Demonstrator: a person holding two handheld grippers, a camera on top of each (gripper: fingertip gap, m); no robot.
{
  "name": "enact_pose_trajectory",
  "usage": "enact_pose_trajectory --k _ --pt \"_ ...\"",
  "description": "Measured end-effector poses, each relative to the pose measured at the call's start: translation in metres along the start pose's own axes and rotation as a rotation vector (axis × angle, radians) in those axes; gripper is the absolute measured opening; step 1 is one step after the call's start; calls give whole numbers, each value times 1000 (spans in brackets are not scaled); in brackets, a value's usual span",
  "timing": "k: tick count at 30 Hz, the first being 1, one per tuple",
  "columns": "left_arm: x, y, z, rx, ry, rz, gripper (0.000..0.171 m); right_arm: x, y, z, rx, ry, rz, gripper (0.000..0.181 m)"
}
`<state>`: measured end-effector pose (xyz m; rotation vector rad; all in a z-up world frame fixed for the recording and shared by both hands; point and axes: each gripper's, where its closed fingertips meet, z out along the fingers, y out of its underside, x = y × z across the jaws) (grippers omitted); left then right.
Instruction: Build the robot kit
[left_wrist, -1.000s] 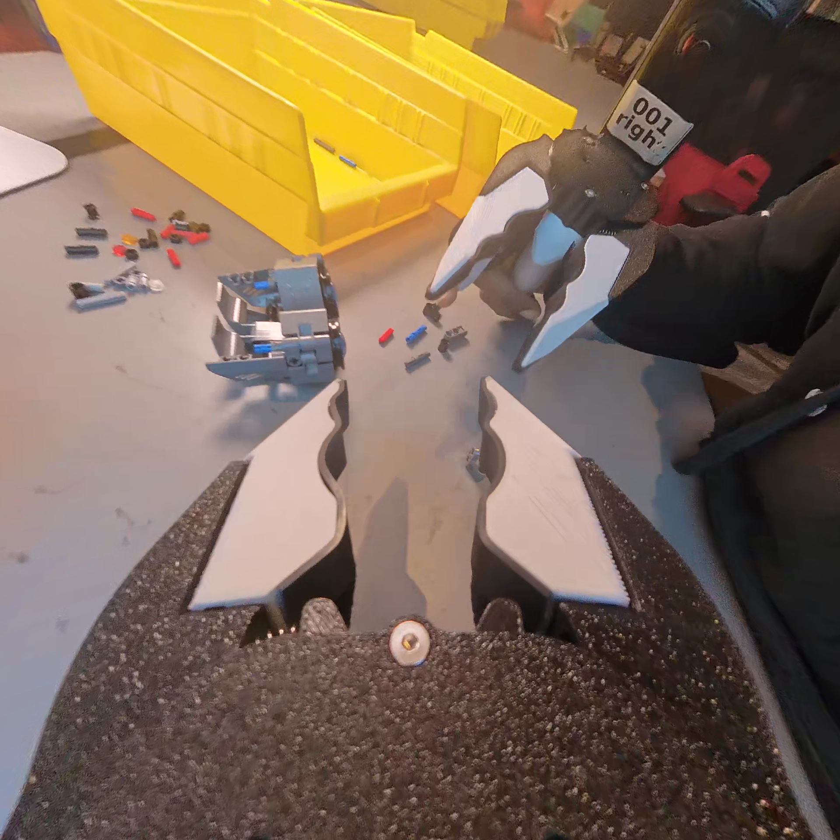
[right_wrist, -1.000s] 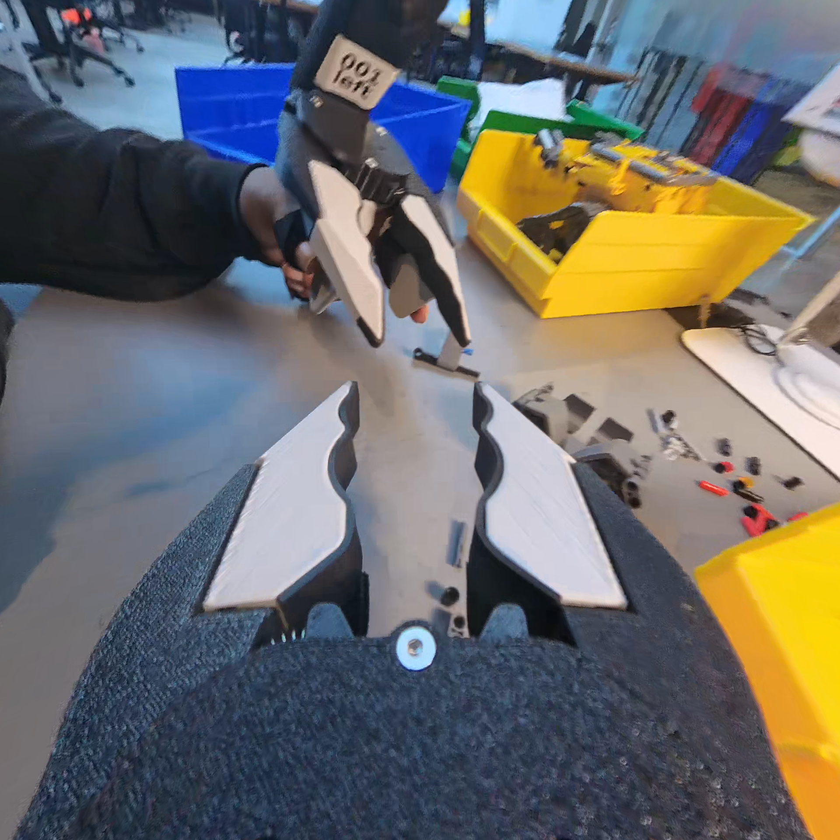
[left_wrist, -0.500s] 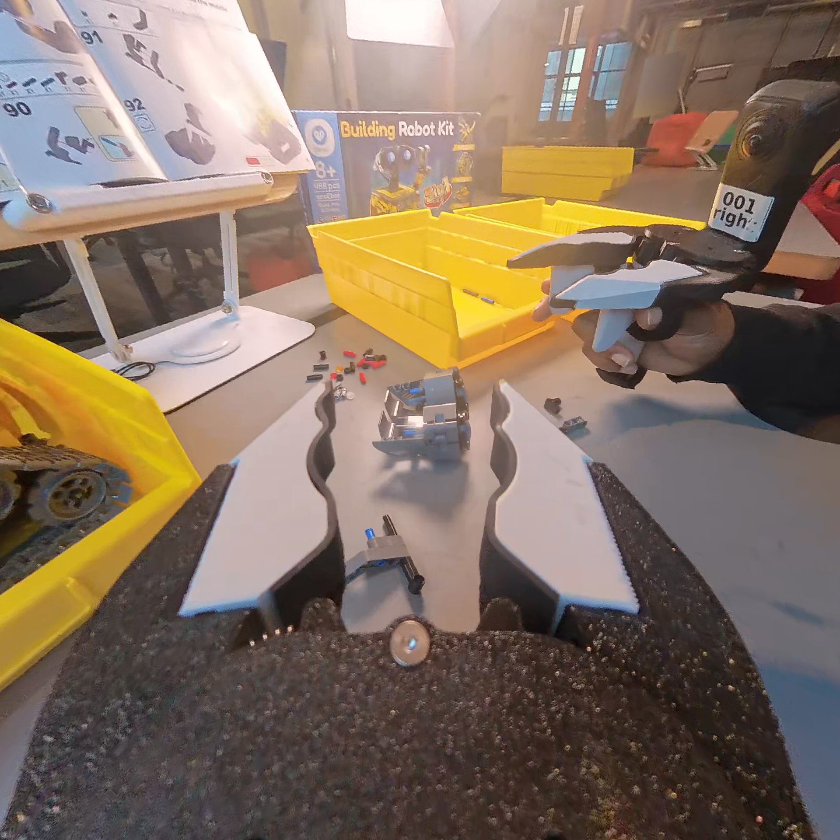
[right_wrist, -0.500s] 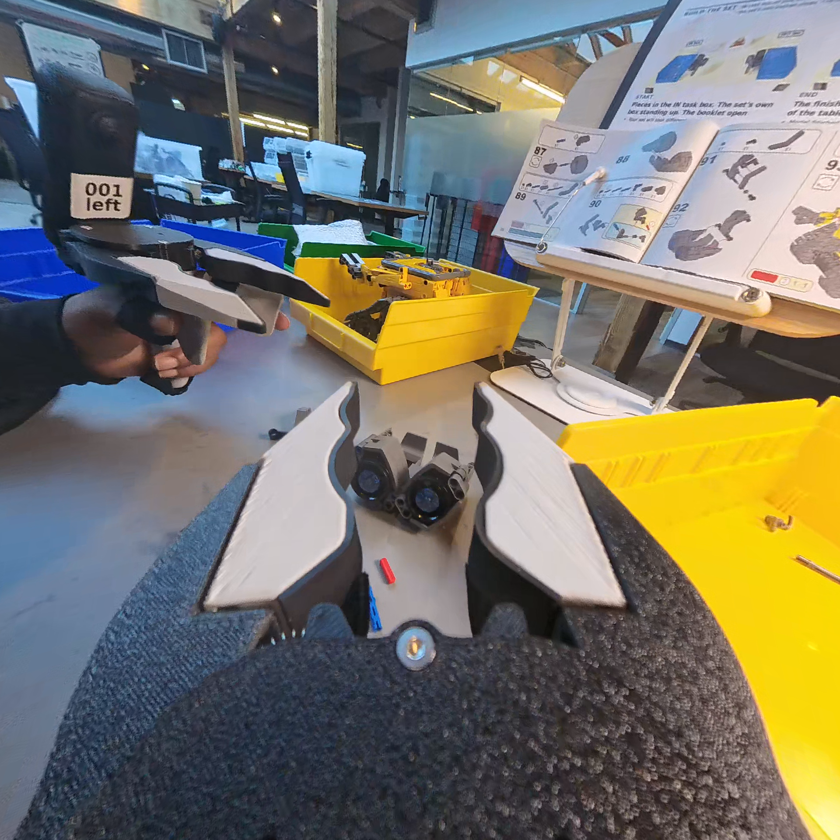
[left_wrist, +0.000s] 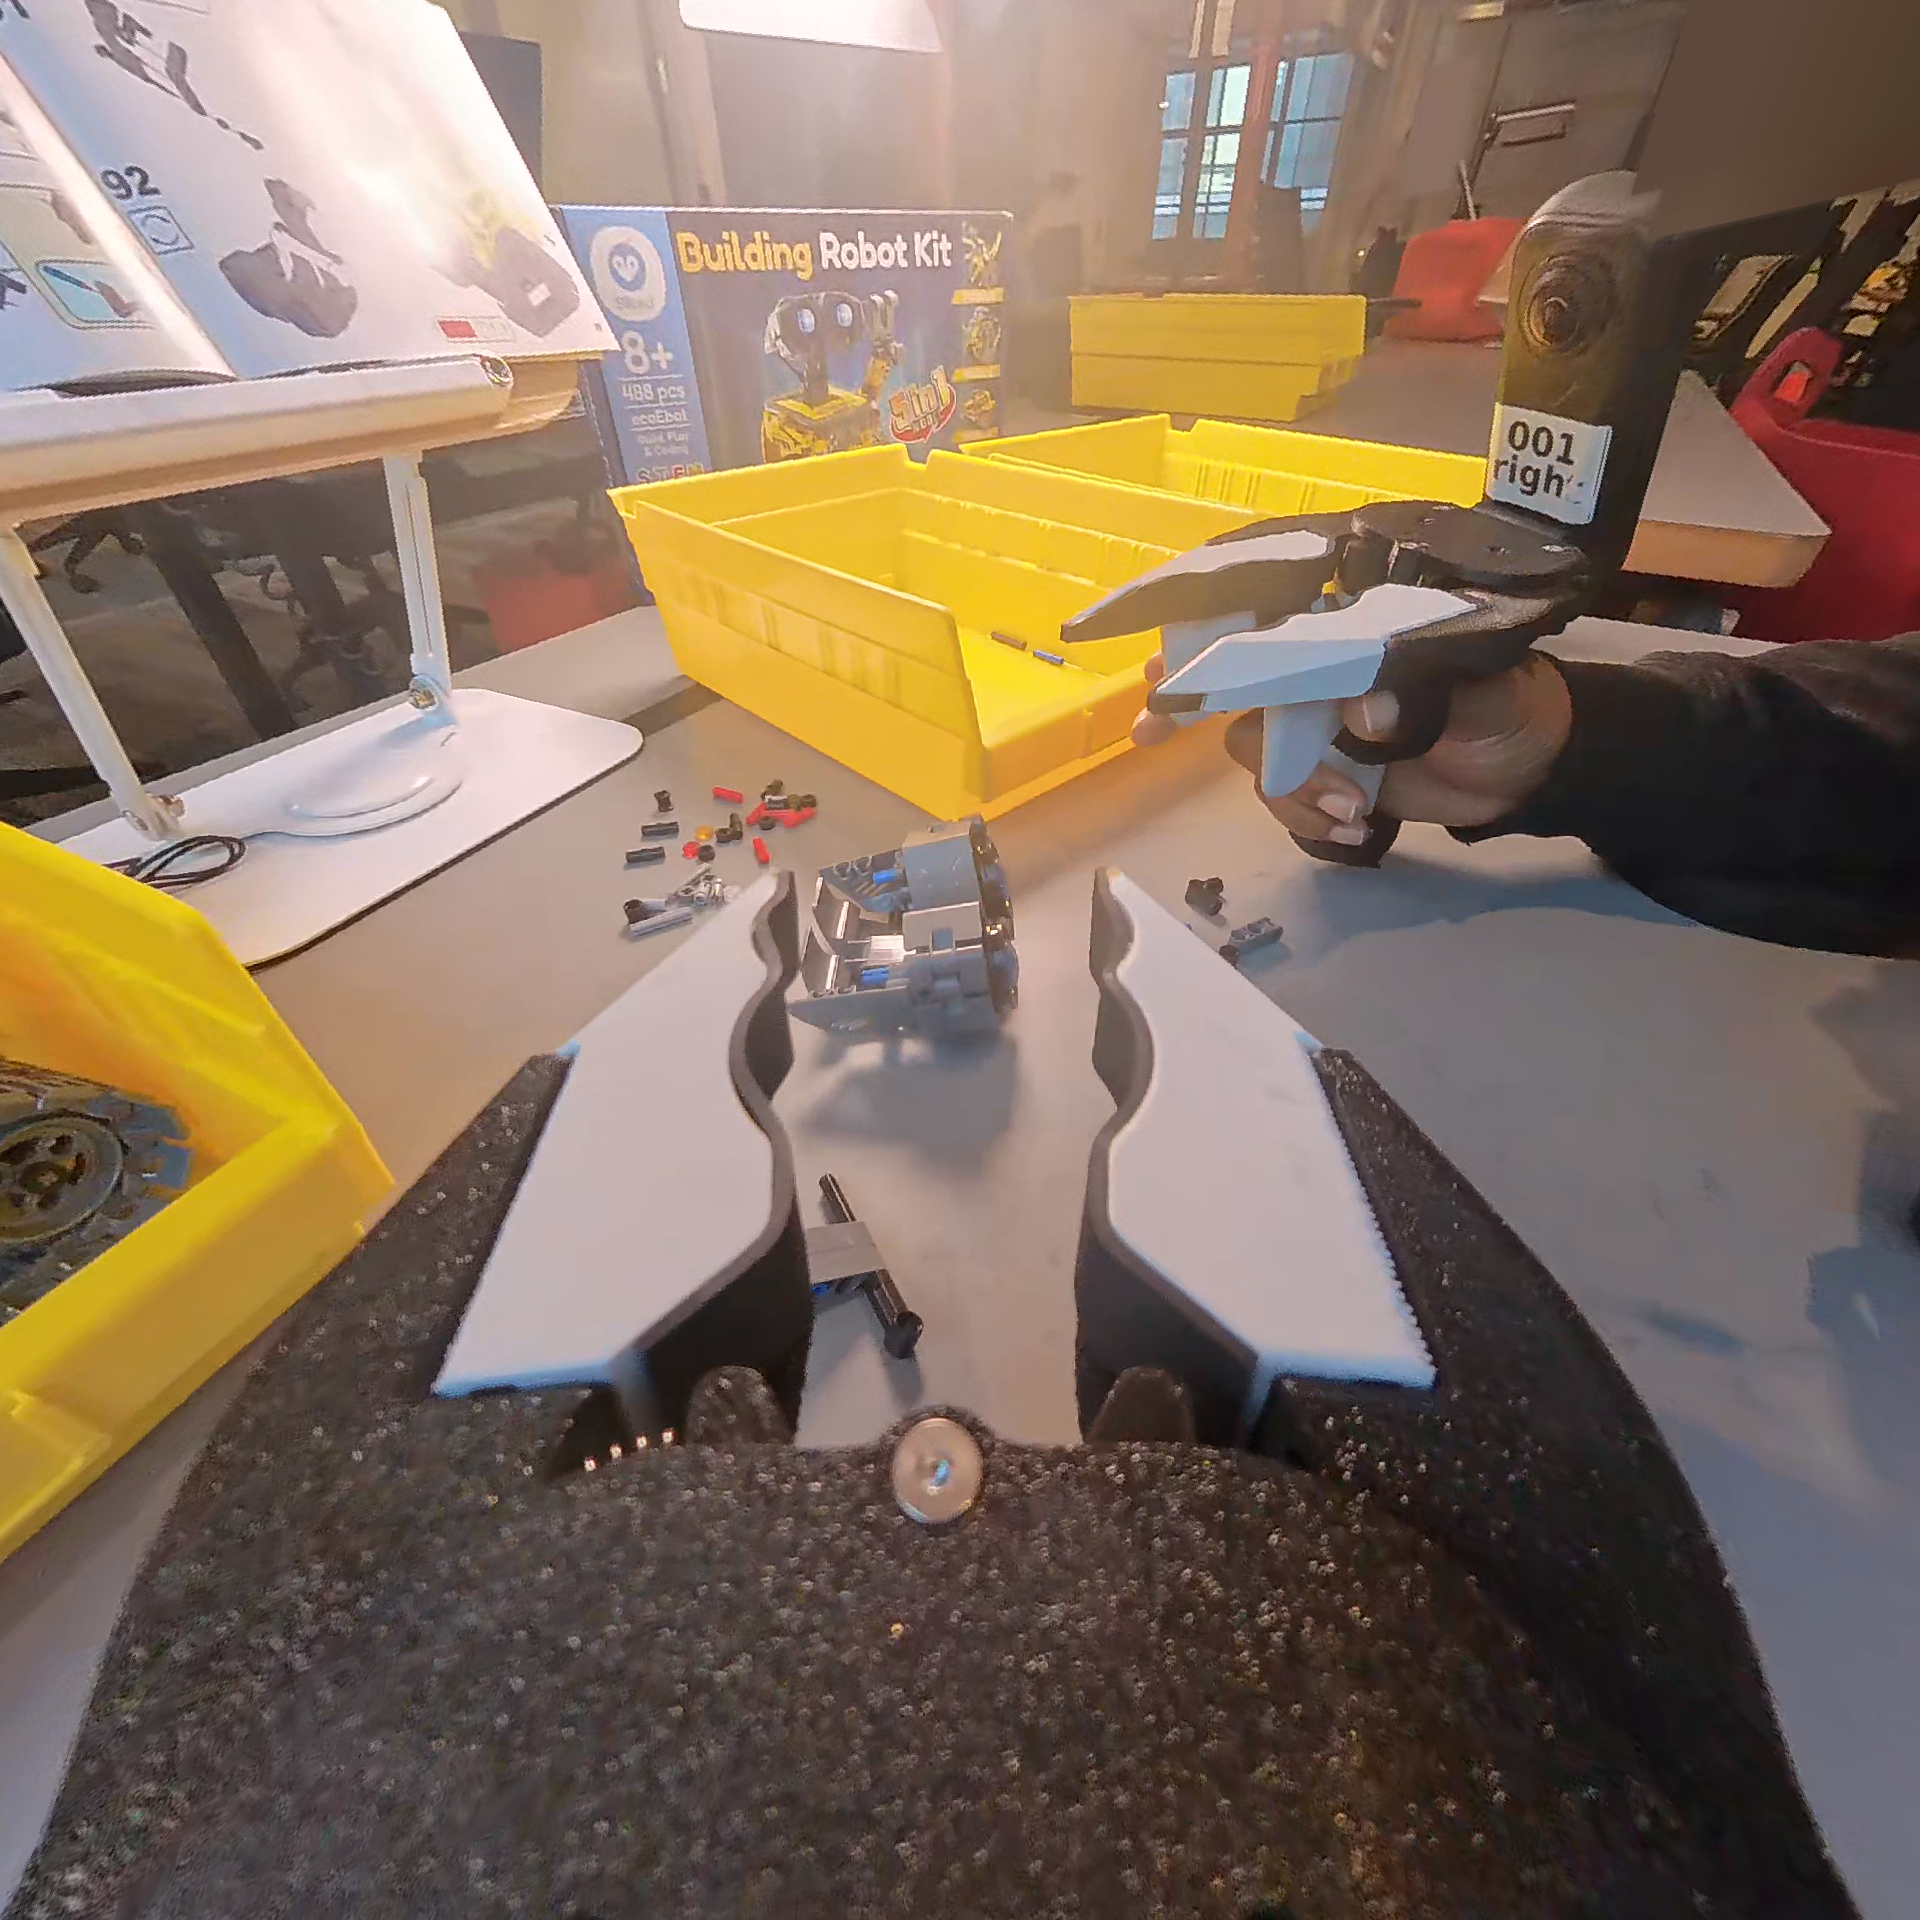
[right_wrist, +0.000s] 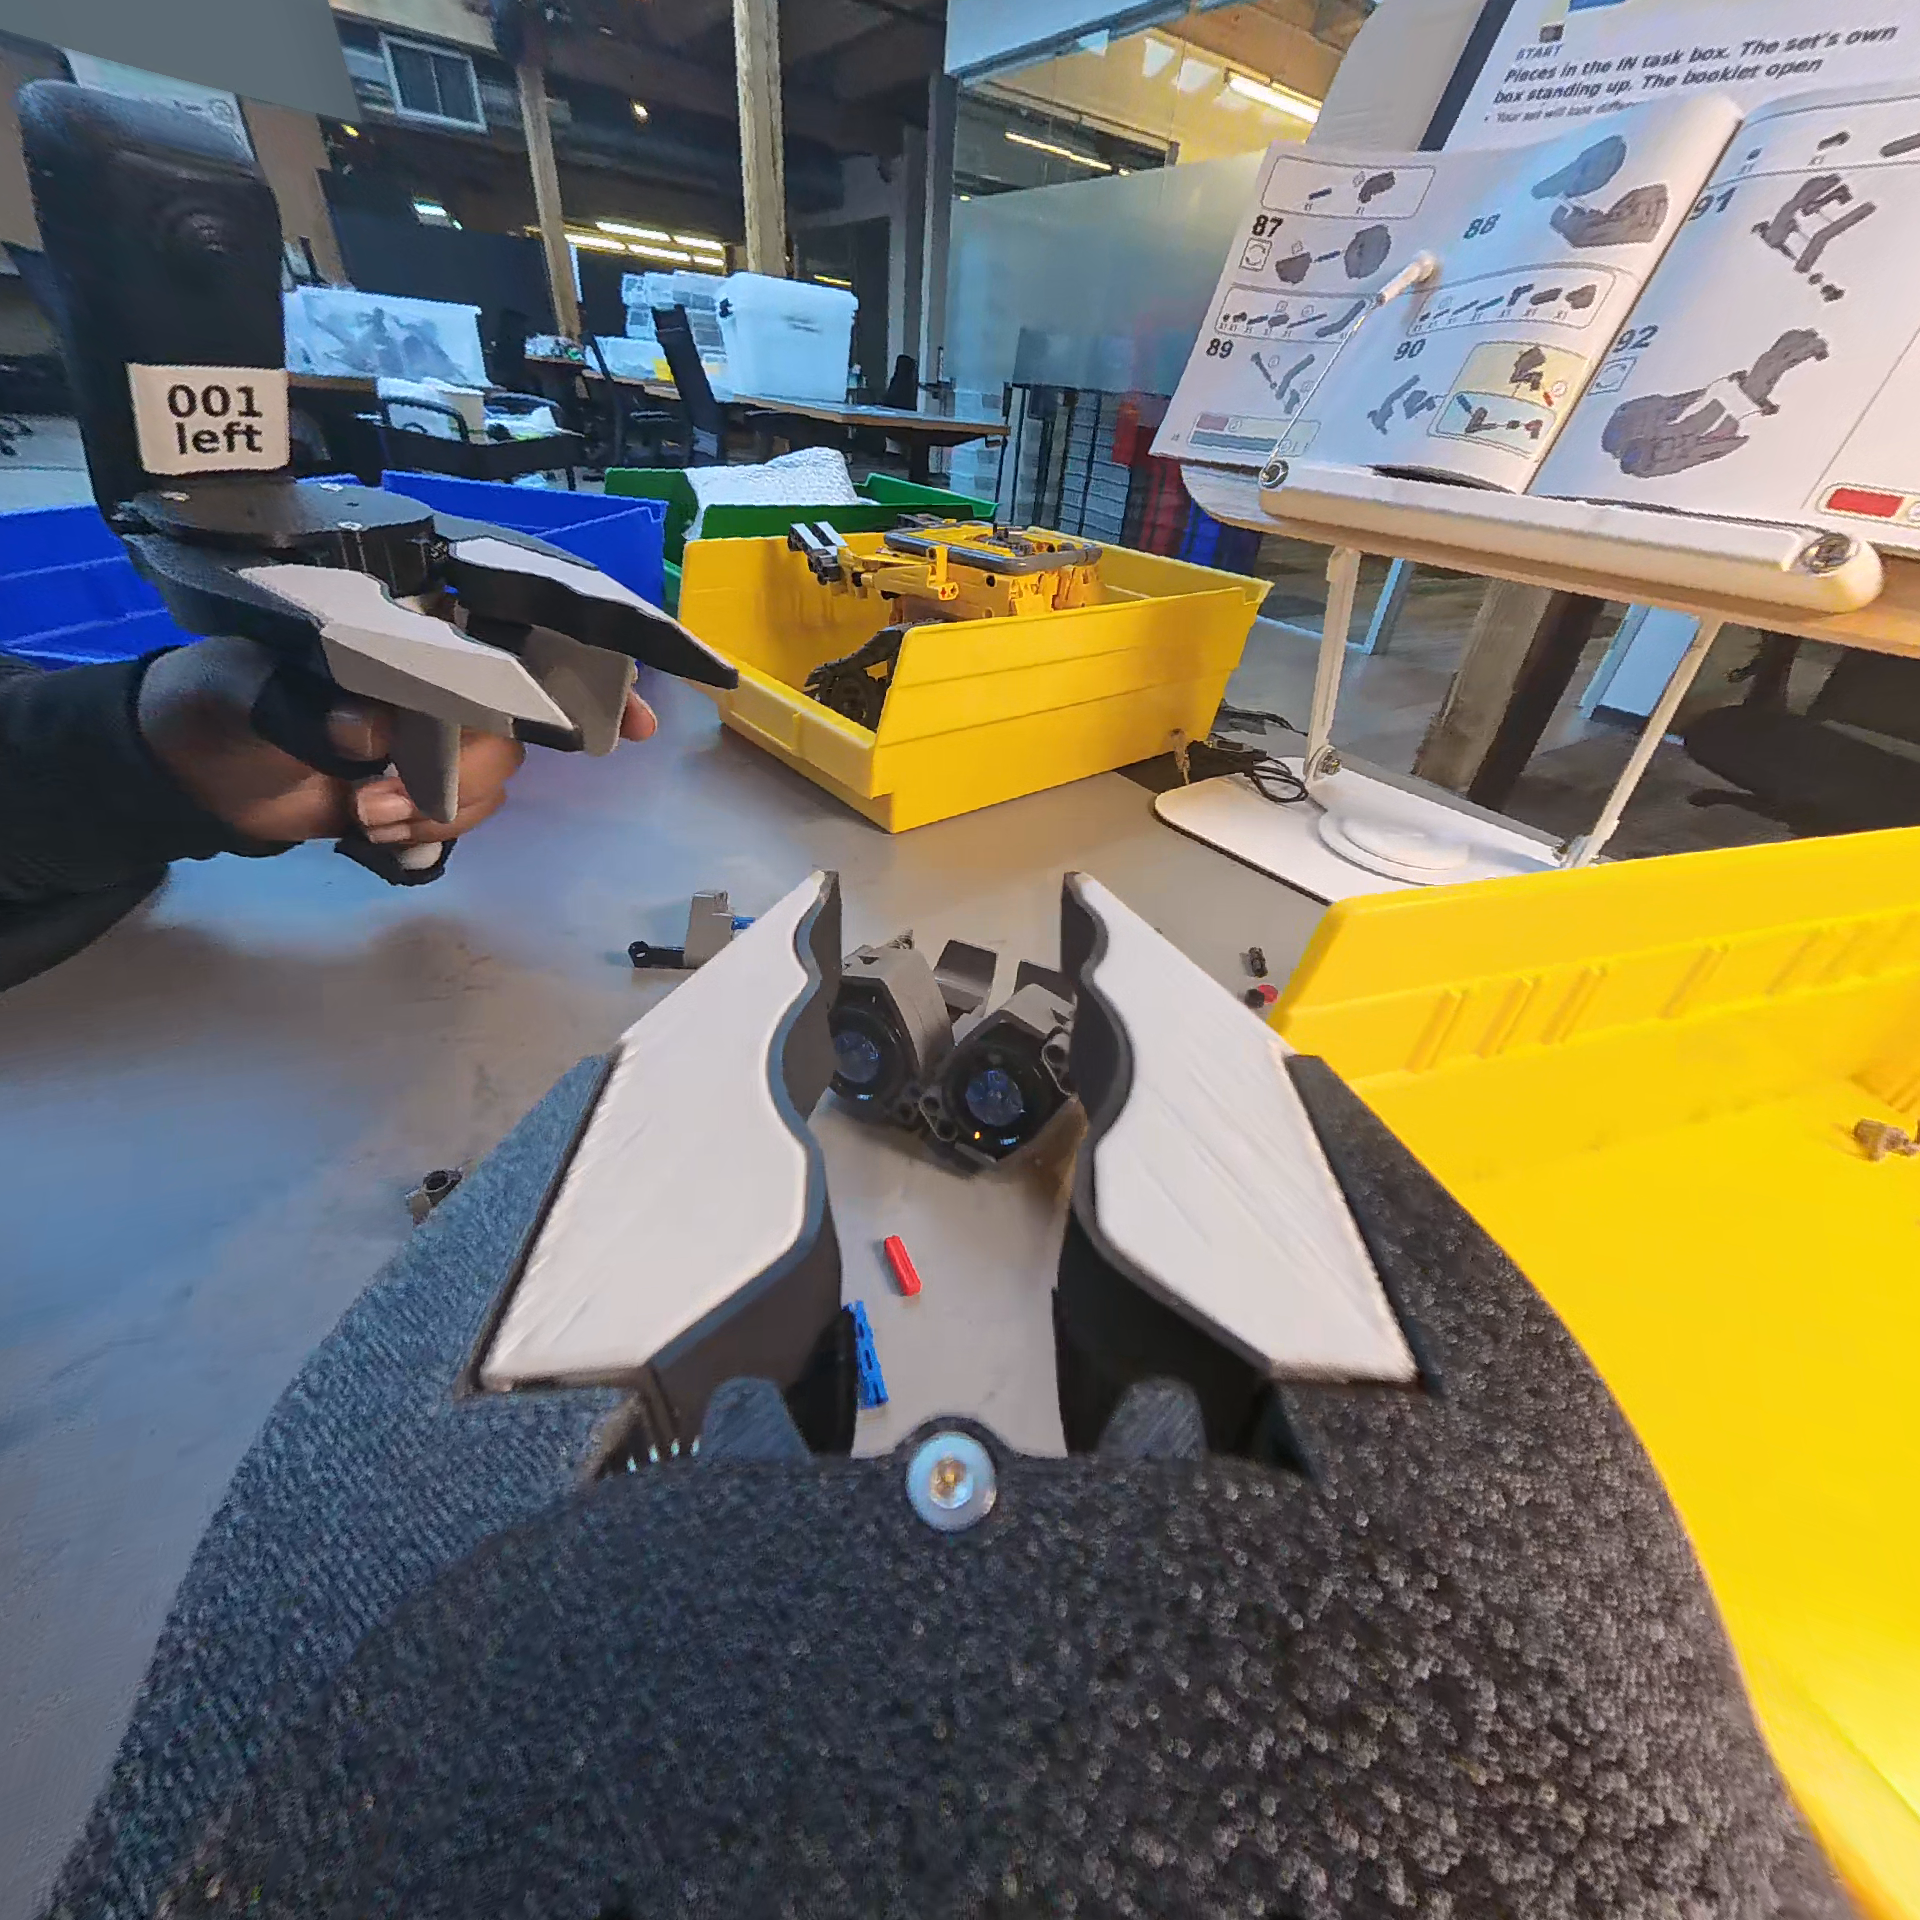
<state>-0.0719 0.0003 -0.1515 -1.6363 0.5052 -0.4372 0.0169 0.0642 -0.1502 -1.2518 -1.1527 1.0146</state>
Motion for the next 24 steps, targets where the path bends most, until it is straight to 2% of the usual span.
enact_pose_trajectory --k 5,9,12,19,22,24 --pt "-5 0 -1 15 -12 -42 54 -3 3 1 -18 -16 -3 37" --pt "-10 0 -3 4 -41 -58 46 -7 5 2 -29 -35 -3 35" --pt "-19 6 -4 -24 -92 -75 24 -8 6 3 -33 -46 0 35" --pt "-25 3 -8 1 -109 -92 6 -10 7 4 -39 -63 10 35" --pt "-24 6 -8 -11 -98 -89 7 -10 7 4 -40 -68 19 35" --pt "-24 10 -6 -29 -93 -97 19 -10 7 4 -38 -69 23 35"
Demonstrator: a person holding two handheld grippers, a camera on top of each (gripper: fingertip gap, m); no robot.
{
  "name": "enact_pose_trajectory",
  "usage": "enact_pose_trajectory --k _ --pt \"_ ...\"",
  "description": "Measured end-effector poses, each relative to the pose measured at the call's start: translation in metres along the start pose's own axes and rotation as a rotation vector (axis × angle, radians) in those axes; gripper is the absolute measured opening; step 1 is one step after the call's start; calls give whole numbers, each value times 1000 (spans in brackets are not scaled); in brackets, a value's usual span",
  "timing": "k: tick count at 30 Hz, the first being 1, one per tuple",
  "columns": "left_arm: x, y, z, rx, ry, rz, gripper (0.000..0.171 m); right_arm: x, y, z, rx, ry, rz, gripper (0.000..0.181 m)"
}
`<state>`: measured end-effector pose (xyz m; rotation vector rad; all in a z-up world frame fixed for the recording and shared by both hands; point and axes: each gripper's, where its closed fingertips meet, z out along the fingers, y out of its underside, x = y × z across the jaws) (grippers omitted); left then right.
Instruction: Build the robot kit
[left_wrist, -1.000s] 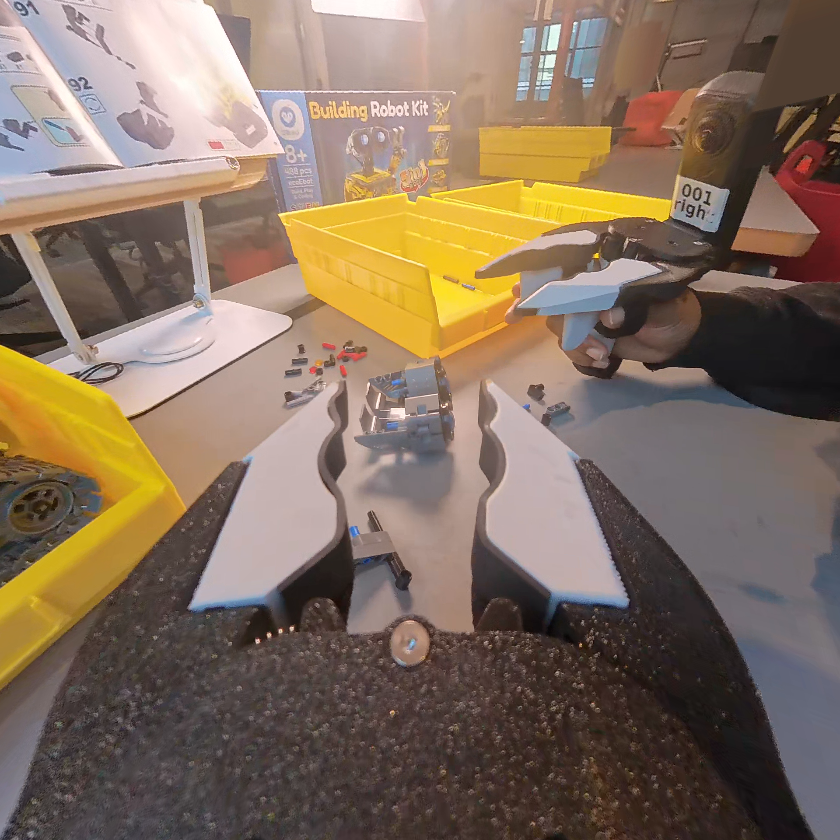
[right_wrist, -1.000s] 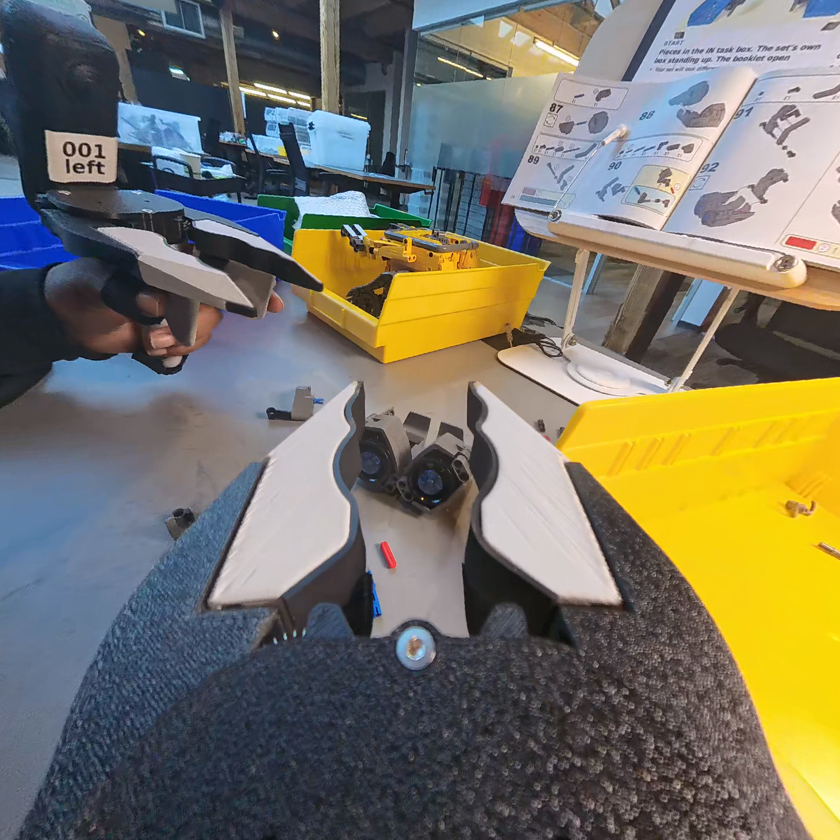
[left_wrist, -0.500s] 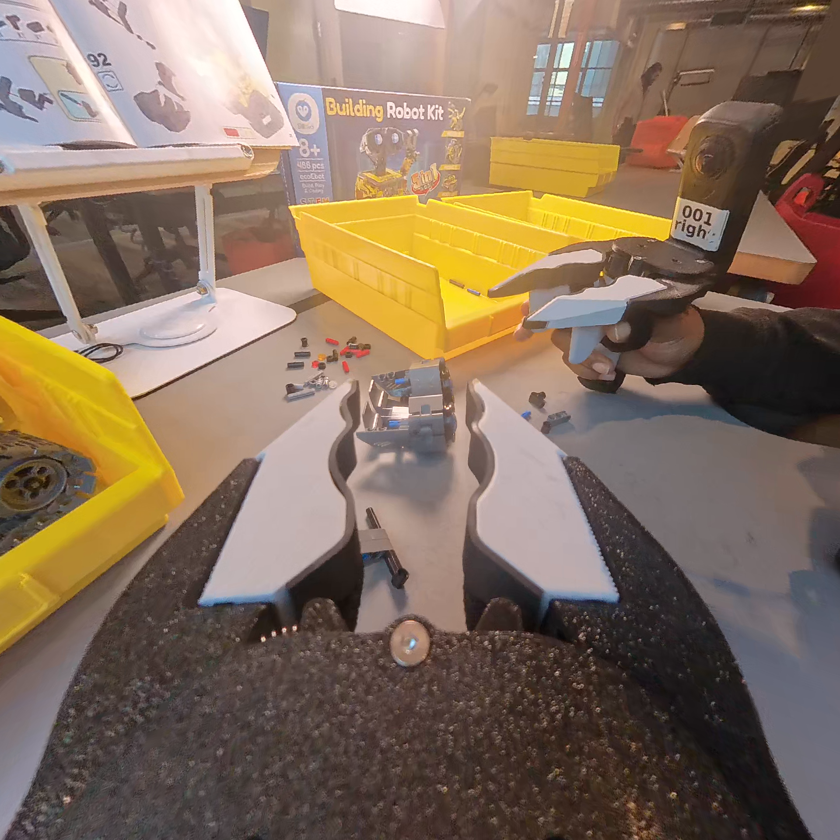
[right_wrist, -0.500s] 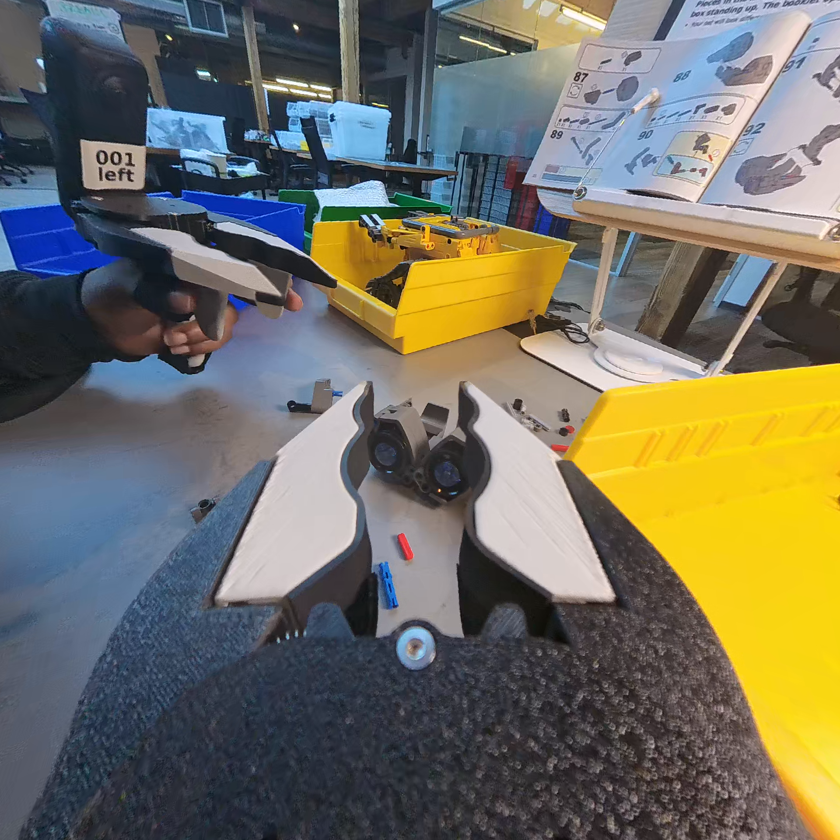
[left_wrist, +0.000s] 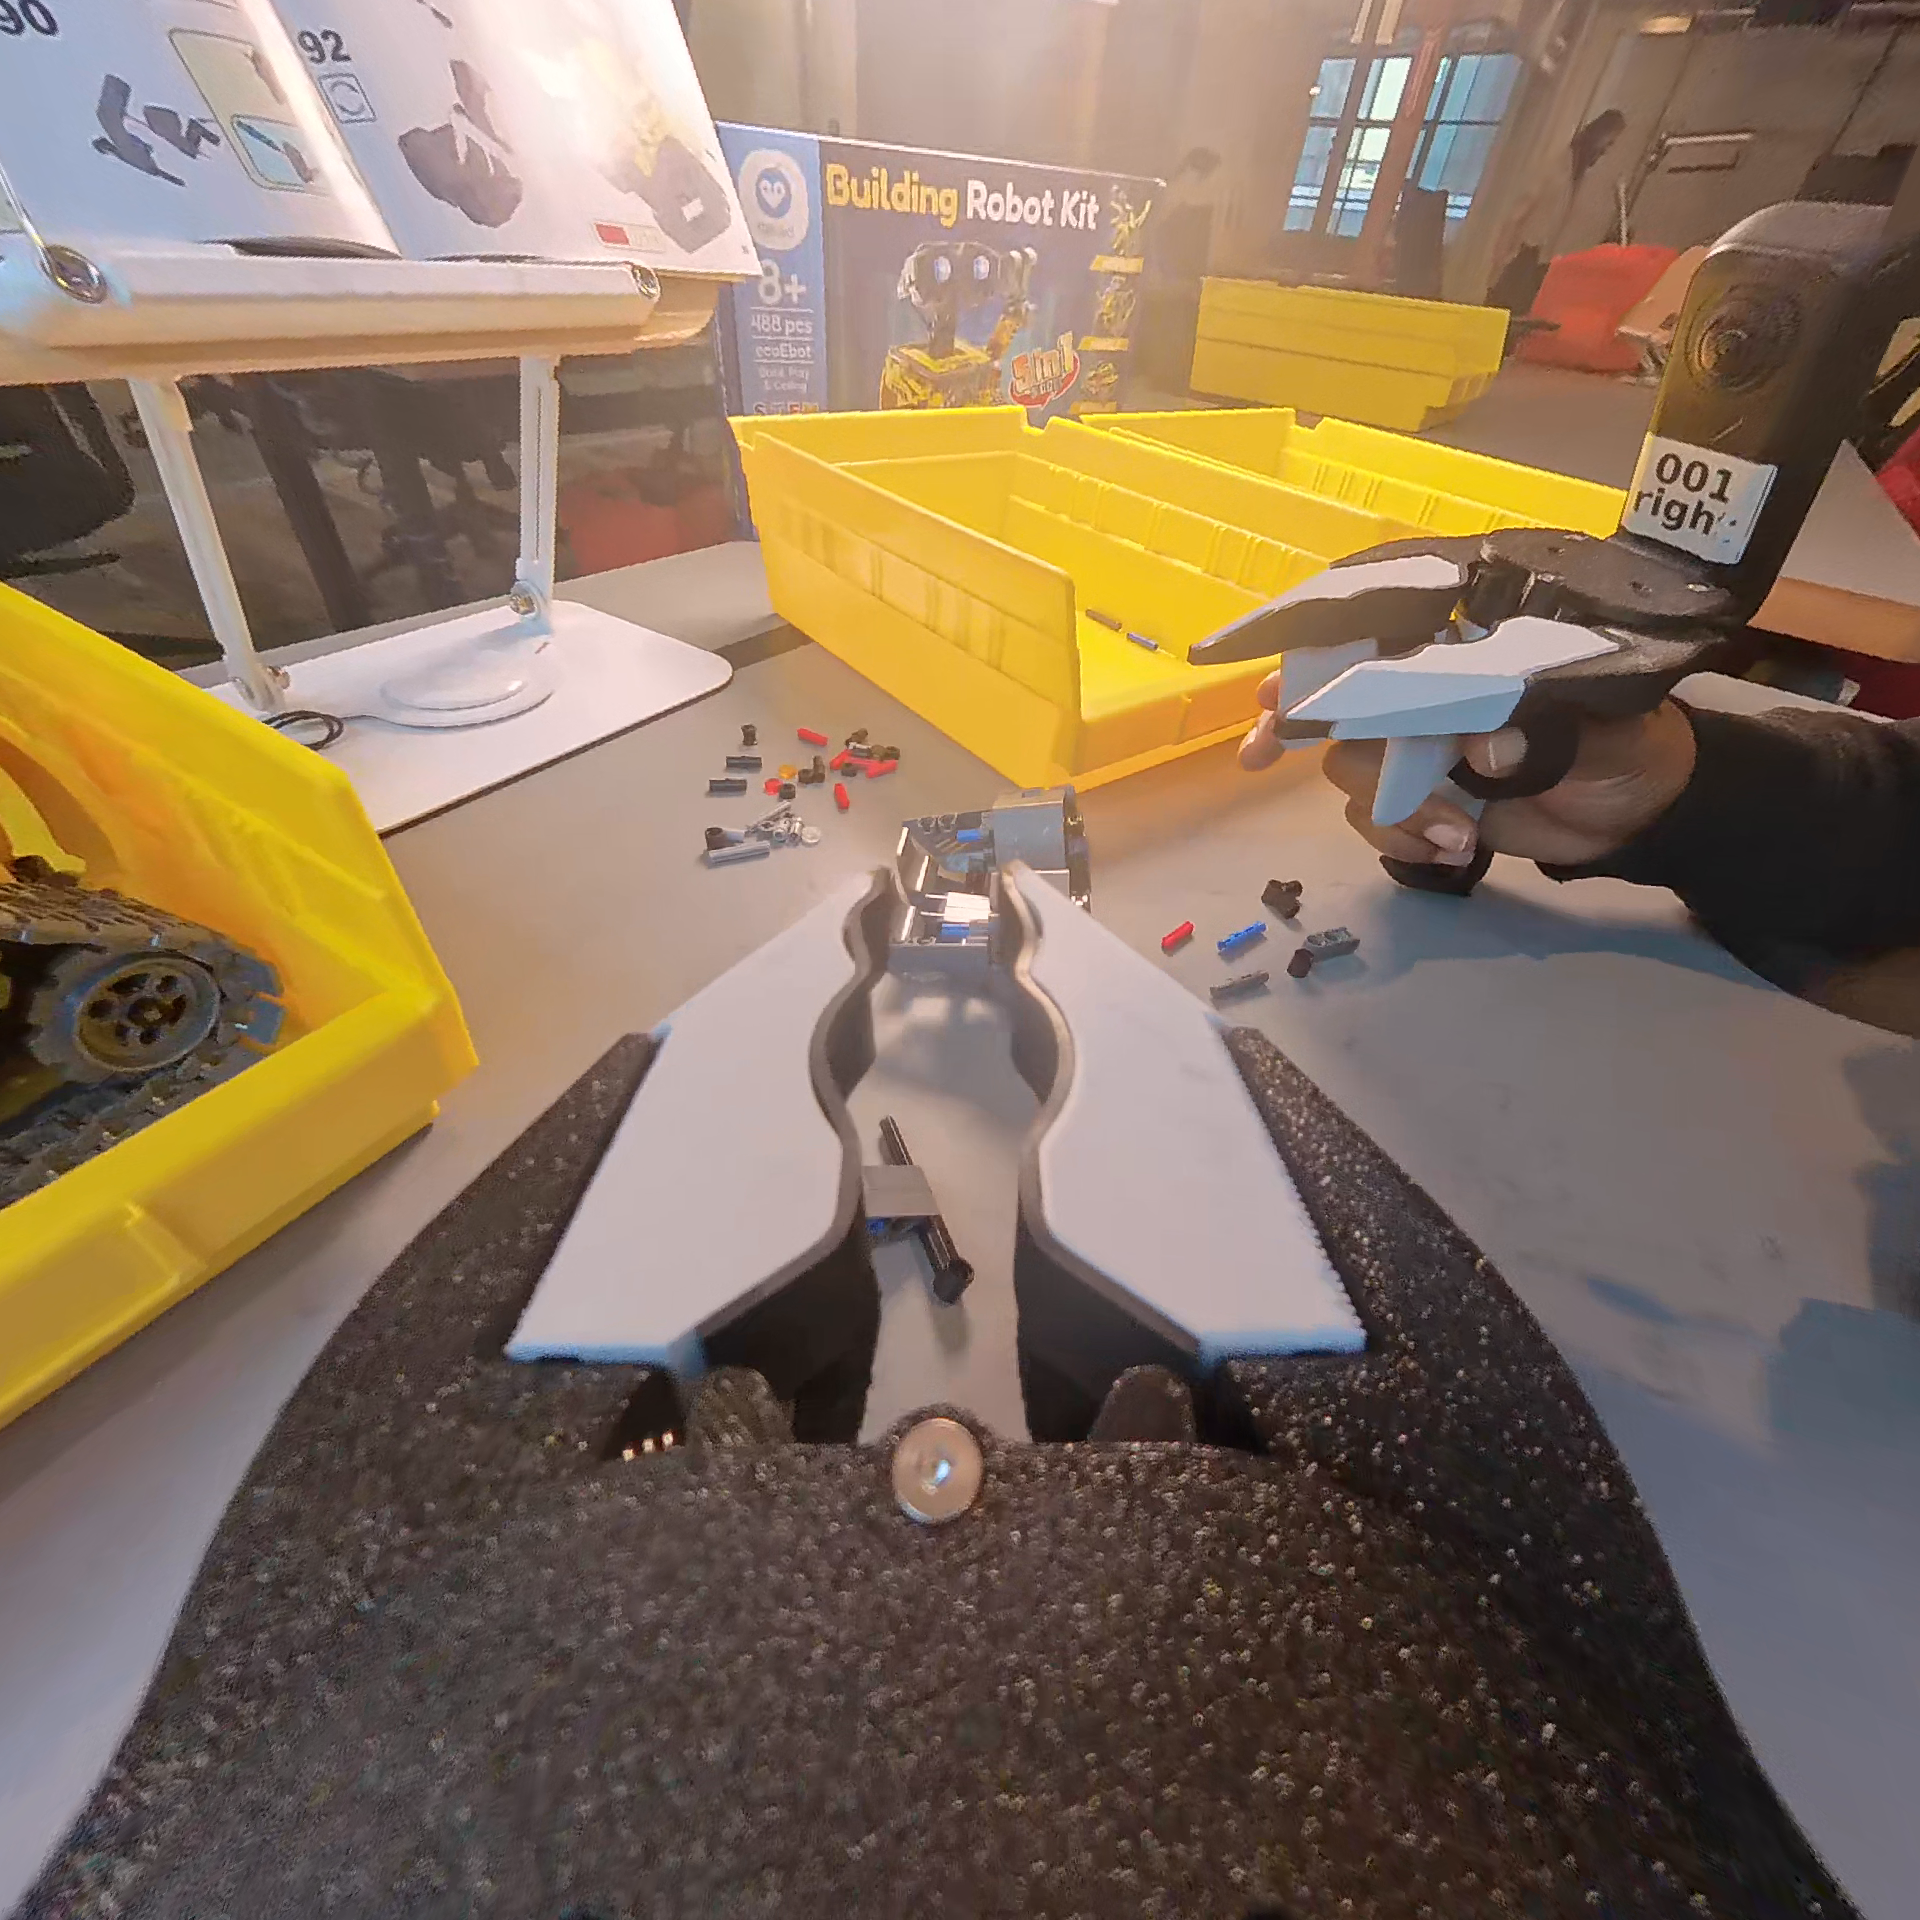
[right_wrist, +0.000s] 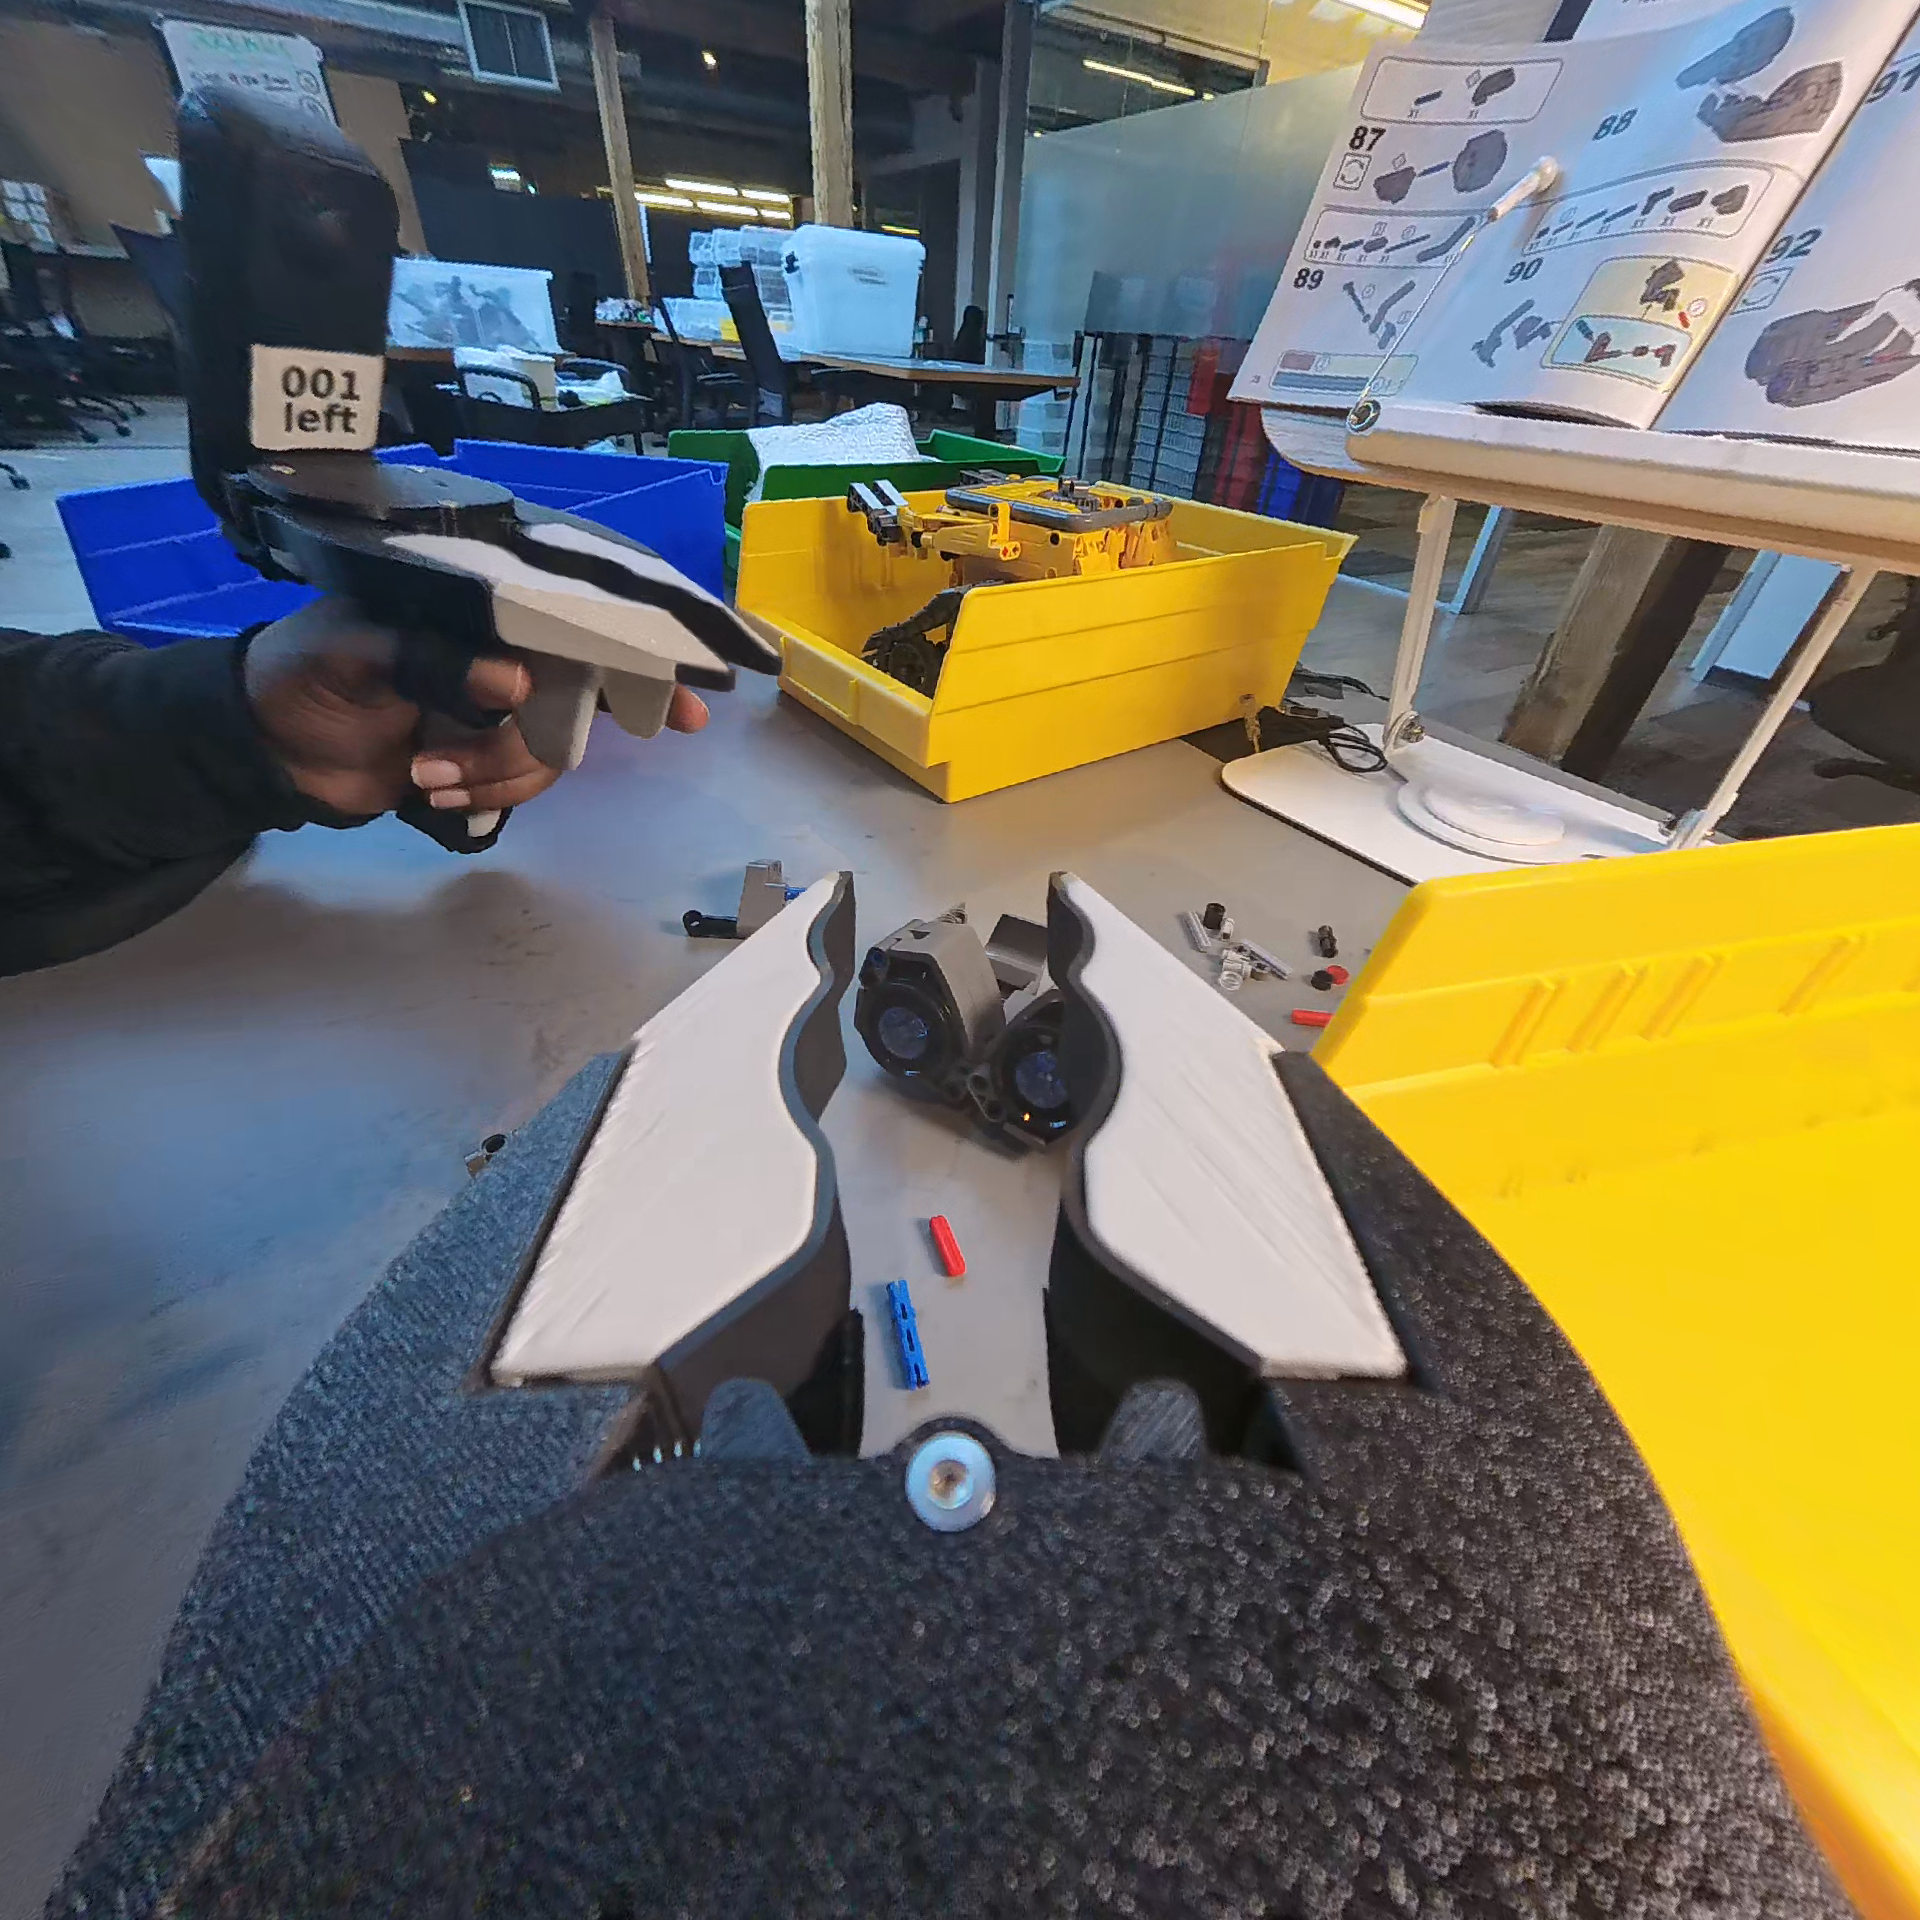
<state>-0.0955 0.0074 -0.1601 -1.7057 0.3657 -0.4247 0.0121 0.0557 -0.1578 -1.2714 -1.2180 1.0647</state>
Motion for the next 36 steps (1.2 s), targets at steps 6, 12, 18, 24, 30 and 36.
enact_pose_trajectory --k 6,12,18,24,30,36 --pt "16 14 7 -90 72 39 48 -2 0 0 -7 -1 -16 35" --pt "47 34 13 -209 219 70 56 -1 0 0 -25 18 -80 34" --pt "94 71 5 -422 463 155 51 12 8 -13 -138 -39 -142 34" --pt "105 101 2 -564 475 292 36 -13 69 -45 -517 -313 -84 44" --pt "104 109 6 -589 450 321 18 -25 89 -56 -647 -369 -108 34" --pt "89 108 3 -618 397 361 6 -27 101 -61 -720 -374 -137 21"
